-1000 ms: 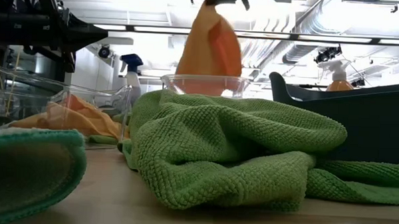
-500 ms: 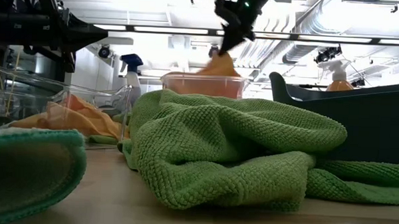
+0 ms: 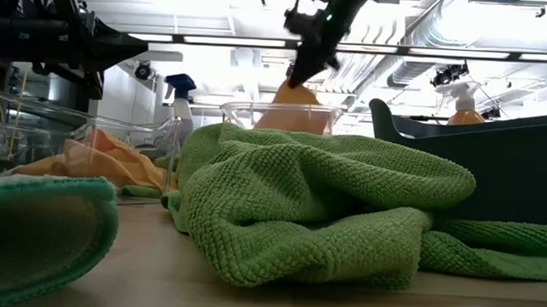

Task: Sort microfiber towel by color & place in baskets
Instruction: Put the orange microfiber towel into the top transparent bin

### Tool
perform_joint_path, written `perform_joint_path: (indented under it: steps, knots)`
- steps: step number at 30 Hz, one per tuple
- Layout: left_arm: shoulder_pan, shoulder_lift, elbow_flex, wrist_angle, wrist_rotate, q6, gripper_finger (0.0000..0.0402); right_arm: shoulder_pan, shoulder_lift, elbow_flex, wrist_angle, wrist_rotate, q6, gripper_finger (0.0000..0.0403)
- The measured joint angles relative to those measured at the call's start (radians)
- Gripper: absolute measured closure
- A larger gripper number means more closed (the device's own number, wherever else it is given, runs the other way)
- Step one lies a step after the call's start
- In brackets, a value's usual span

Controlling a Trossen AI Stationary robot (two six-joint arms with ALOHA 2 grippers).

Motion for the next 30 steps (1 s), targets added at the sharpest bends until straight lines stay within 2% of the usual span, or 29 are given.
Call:
perform_joint_path:
  steps: [12, 22, 26, 30]
  knots:
    - [0.0, 0.0, 0.0, 0.0, 0.0, 0.0, 0.0401, 0.03, 0.188, 0.0, -0.012, -0.052, 0.027, 0.0403]
    - [0.0, 0.0, 0.0, 0.0, 0.0, 0.0, 0.0401, 0.03, 0.222, -0.002, -0.006, -0.054, 0.027, 0.04]
    - [0.0, 0.0, 0.0, 0.0, 0.0, 0.0, 0.0401, 0.027, 0.222, -0.002, -0.003, -0.053, 0.037, 0.0382]
    - [0.0, 0.0, 0.0, 0.0, 0.0, 0.0, 0.0401, 0.027, 0.222, -0.002, -0.002, -0.053, 0.065, 0.0336]
